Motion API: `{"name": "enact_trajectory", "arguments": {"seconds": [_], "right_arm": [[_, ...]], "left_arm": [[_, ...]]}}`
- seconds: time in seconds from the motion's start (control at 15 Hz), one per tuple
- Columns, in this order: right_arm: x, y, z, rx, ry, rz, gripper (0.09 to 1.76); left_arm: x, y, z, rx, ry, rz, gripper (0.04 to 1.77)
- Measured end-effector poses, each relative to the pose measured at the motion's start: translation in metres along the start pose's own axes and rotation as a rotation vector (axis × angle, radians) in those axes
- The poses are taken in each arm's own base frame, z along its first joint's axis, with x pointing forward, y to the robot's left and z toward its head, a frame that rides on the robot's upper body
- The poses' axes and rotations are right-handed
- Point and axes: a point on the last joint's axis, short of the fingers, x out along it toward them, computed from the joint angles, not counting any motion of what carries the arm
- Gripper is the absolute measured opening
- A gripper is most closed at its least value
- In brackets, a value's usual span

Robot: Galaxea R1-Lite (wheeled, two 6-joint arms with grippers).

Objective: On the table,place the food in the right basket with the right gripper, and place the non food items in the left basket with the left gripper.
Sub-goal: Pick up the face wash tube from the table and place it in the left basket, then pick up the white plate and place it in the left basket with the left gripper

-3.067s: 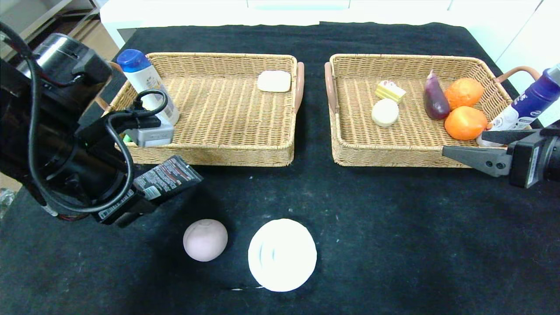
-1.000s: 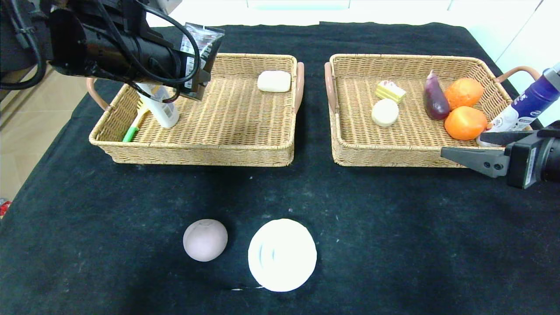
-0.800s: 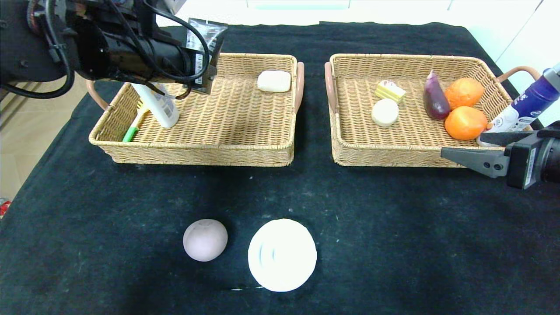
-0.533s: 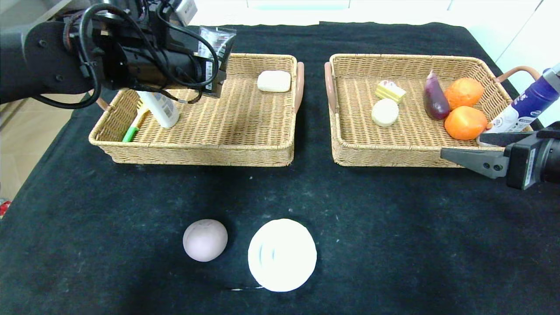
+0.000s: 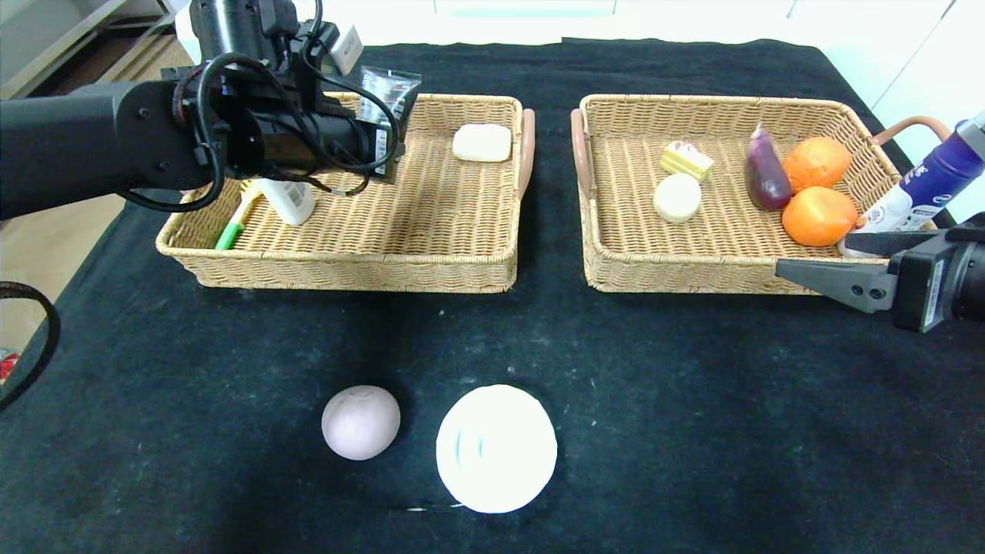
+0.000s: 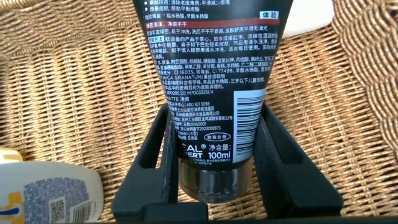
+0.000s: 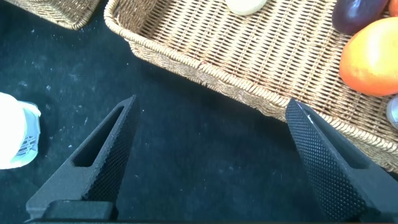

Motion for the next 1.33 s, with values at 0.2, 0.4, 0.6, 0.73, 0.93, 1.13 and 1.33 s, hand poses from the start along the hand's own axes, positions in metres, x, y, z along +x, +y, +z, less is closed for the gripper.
{"name": "enact_trajectory", "arguments": {"seconds": [0.2,0.4,0.6,0.73,0.93,1.13,1.33], "right_arm": [[0.000,0.000,-0.001,0.001,0.002,0.000,1.71],[0.001,0.000,-0.001,0.001,0.002,0.000,1.71],[0.000,0.000,0.000,0.000,-0.001,0.000,1.71],[0.000,0.000,0.001,-0.001,-0.003,-0.001,1.71],[-0.002,-0.001,0.001,0.000,-0.007,-0.005,1.71],[-0.003,-0.002,0.002,-0.001,-0.012,-0.011,1.71],[-0.004,-0.003,0.004,-0.001,-0.018,-0.016,1.71]], "left_arm": [[0.000,0.001,0.000,0.003,-0.001,-0.004,1.03],[-0.001,0.001,0.000,0.003,0.002,-0.004,1.27],[-0.002,0.000,0.000,0.007,0.009,0.001,1.40],[-0.006,0.000,0.002,0.002,0.005,-0.005,1.47],[-0.015,0.001,0.008,-0.004,-0.005,-0.008,1.55],[-0.030,0.001,0.010,-0.022,0.043,-0.024,1.60],[-0.052,-0.002,0.015,-0.082,0.116,-0.045,1.64]]}}
